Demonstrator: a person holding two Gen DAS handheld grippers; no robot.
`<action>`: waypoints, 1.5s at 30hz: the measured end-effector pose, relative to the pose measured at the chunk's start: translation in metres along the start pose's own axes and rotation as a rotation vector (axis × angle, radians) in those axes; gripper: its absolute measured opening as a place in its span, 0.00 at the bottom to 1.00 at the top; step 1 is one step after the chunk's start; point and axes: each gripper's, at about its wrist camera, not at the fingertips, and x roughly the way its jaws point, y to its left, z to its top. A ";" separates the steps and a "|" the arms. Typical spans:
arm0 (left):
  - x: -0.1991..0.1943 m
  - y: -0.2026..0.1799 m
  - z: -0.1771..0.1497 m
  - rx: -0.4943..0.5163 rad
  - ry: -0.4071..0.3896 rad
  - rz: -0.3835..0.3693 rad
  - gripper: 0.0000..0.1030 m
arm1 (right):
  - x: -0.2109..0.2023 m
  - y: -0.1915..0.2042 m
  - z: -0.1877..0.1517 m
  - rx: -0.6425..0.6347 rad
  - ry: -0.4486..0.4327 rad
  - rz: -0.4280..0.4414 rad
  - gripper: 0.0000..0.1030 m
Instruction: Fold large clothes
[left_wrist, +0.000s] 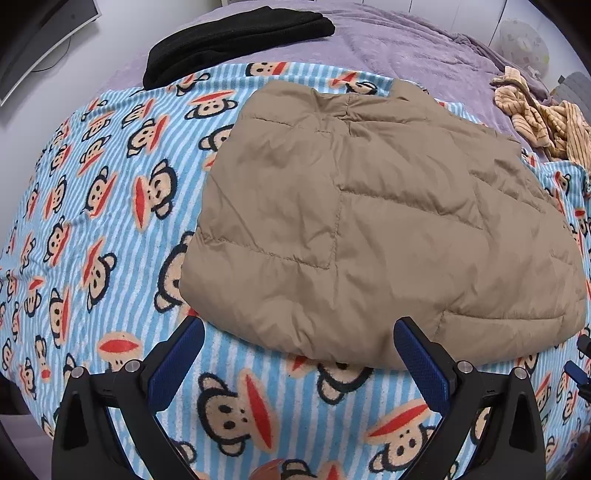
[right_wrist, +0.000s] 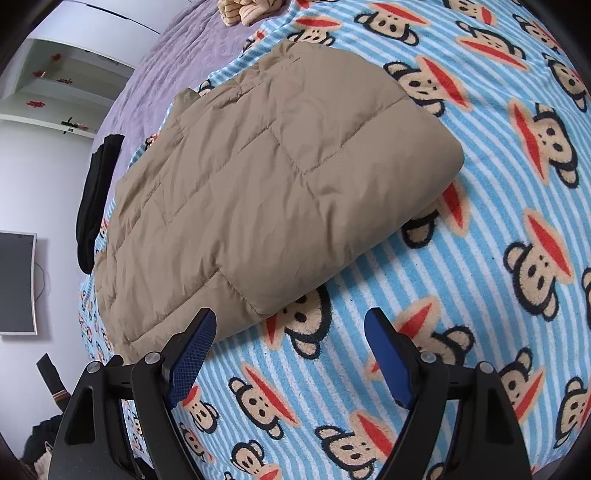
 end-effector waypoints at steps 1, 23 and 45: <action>0.002 0.000 -0.001 0.000 0.002 -0.003 1.00 | 0.003 -0.001 -0.002 0.001 0.000 0.006 0.82; 0.031 0.005 -0.020 -0.043 0.024 -0.077 1.00 | 0.025 -0.027 -0.003 0.063 -0.059 0.136 0.84; 0.047 0.053 -0.017 -0.260 0.052 -0.288 1.00 | 0.049 -0.013 0.046 0.239 -0.123 0.427 1.00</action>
